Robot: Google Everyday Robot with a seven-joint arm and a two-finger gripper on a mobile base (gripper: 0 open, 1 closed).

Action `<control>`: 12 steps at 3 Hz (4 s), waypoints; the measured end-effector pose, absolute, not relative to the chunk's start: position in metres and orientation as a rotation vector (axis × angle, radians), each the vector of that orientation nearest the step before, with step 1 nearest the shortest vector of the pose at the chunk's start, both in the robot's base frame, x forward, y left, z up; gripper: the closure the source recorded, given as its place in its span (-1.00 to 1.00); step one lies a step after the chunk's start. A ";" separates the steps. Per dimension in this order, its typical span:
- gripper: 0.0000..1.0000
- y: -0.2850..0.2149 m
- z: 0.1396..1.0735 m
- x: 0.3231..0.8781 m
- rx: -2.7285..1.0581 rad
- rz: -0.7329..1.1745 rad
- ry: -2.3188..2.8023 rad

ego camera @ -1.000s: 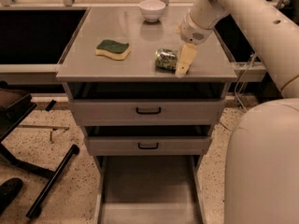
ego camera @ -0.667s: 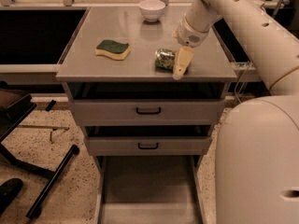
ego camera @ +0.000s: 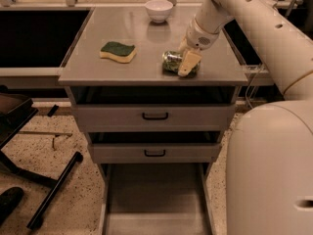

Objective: Place green can into bottom drawer

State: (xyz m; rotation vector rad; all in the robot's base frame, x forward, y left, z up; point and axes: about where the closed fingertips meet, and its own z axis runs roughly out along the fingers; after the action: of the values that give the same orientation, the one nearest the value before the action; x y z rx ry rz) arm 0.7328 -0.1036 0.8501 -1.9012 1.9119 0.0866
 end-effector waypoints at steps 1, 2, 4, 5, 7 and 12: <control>0.30 -0.103 0.849 0.731 -1.914 0.070 1.911; 0.77 -0.110 0.852 0.709 -1.893 0.047 1.946; 1.00 -0.130 0.832 0.635 -1.844 0.091 2.019; 1.00 -0.143 0.801 0.612 -1.872 0.131 2.078; 1.00 -0.119 0.846 0.655 -1.819 0.127 1.884; 1.00 -0.149 0.985 0.623 -1.724 0.047 1.904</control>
Offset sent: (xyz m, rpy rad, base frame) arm -0.0781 -0.0131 -0.0128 -0.0724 0.0445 -0.0594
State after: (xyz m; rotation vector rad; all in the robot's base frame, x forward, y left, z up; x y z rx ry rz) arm 0.6233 -0.1488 0.9849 -1.7244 1.9035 0.0466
